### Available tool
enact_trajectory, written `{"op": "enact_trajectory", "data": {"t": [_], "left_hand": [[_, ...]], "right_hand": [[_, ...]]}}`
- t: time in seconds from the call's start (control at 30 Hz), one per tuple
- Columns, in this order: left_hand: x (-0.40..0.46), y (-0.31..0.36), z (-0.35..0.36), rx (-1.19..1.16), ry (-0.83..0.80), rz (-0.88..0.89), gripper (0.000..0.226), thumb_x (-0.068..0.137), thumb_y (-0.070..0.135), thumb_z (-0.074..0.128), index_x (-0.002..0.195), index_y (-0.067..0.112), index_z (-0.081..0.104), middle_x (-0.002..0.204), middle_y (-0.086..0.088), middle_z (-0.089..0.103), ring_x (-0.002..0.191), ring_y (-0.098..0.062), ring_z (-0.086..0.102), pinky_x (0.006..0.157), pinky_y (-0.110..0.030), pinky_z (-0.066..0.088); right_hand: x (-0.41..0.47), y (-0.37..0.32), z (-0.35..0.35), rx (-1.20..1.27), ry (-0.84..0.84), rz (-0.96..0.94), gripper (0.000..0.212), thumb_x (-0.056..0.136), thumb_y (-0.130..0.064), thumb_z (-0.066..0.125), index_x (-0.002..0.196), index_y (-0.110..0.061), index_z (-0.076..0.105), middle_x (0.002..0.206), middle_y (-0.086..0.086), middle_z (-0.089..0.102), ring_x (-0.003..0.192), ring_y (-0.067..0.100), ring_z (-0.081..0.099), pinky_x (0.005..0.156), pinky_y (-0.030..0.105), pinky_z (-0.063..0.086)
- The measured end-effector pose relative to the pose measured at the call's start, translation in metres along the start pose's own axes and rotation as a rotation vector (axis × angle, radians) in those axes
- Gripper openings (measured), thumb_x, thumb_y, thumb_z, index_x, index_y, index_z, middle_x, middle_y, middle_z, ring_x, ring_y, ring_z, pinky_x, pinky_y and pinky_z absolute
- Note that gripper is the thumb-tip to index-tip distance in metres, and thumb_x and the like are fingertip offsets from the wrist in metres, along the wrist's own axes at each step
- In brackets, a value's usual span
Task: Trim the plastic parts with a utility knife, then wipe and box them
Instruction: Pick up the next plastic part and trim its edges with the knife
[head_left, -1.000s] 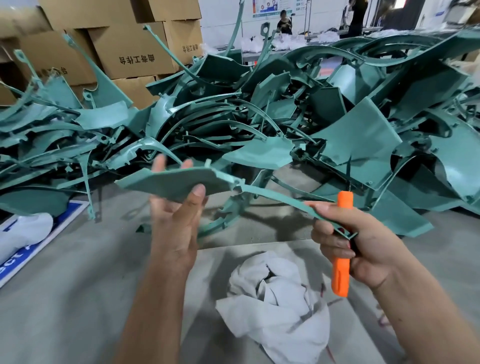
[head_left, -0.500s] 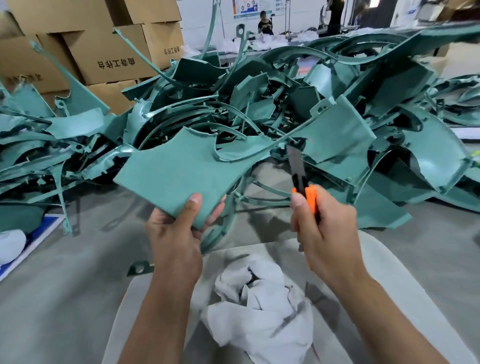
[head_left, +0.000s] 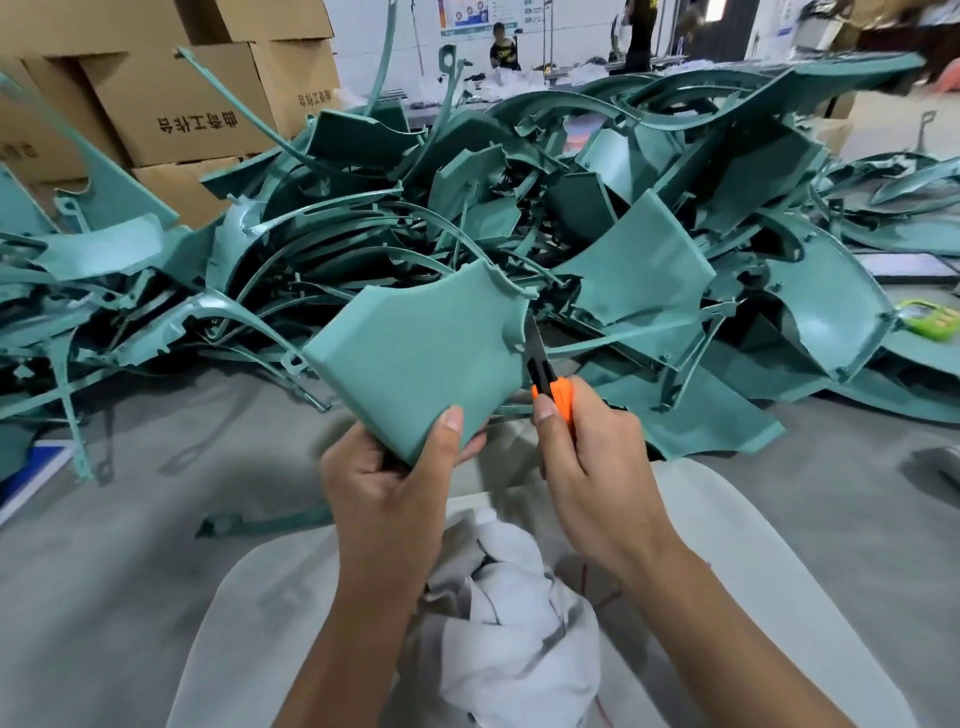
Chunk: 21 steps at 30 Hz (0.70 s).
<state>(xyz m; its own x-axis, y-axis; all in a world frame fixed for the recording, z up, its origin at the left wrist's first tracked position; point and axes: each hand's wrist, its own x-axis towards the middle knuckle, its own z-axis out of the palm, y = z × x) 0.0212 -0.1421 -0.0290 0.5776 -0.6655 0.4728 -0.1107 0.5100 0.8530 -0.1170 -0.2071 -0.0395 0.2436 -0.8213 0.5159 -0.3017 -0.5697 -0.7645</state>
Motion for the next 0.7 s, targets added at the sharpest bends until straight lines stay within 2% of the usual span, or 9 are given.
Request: {"op": "enact_trajectory", "data": {"t": [0.17,0.37,0.47,0.6,0.7], "left_hand": [[0.0011,-0.0016,-0.0031,0.001,-0.005,-0.006,0.013,0.093,-0.005,0.068,0.102,0.002,0.075,0.099,-0.008,0.080,0.086,-0.032,0.078,0.067,-0.038,0.065],[-0.0008,-0.0015,-0.0036,0.021,0.012,0.006,0.011,0.092,-0.001,0.070,0.101,0.003,0.076,0.098,-0.009,0.079,0.086,-0.034,0.078,0.065,-0.038,0.065],[-0.0014,-0.0007,-0.0024,0.027,0.015,0.021,0.010,0.091,0.001,0.071,0.099,0.004,0.076,0.096,-0.007,0.080,0.084,-0.032,0.078,0.065,-0.036,0.065],[0.0002,-0.0003,-0.0032,0.031,0.048,0.041,0.014,0.091,0.001,0.071,0.091,0.014,0.077,0.092,-0.002,0.080,0.084,-0.029,0.078,0.066,-0.036,0.065],[0.0012,-0.0013,-0.0047,0.021,0.052,0.035,0.011,0.091,0.002,0.071,0.092,0.011,0.077,0.094,-0.004,0.080,0.085,-0.031,0.078,0.066,-0.037,0.065]], "right_hand": [[-0.0006,0.0006,0.0002,0.011,0.001,0.002,0.037,0.110,-0.031,0.043,0.075,-0.021,0.037,0.057,-0.010,0.039,0.052,0.013,0.035,0.052,0.025,0.028],[-0.0013,0.0017,-0.0006,0.009,0.003,0.008,0.038,0.110,-0.032,0.044,0.075,-0.021,0.038,0.057,-0.006,0.041,0.052,0.014,0.036,0.053,0.029,0.030],[-0.0017,0.0017,-0.0012,0.006,0.024,-0.010,0.038,0.111,-0.030,0.045,0.075,-0.024,0.036,0.056,-0.008,0.039,0.051,0.014,0.036,0.052,0.025,0.027],[-0.0001,0.0025,-0.0037,0.021,0.104,-0.038,0.036,0.109,-0.029,0.045,0.075,-0.033,0.032,0.055,-0.010,0.036,0.049,0.012,0.035,0.051,0.019,0.024],[-0.0002,0.0050,-0.0014,-0.010,0.088,-0.042,0.038,0.110,-0.025,0.047,0.075,-0.032,0.033,0.054,-0.010,0.034,0.048,0.012,0.036,0.049,0.019,0.025]]}}
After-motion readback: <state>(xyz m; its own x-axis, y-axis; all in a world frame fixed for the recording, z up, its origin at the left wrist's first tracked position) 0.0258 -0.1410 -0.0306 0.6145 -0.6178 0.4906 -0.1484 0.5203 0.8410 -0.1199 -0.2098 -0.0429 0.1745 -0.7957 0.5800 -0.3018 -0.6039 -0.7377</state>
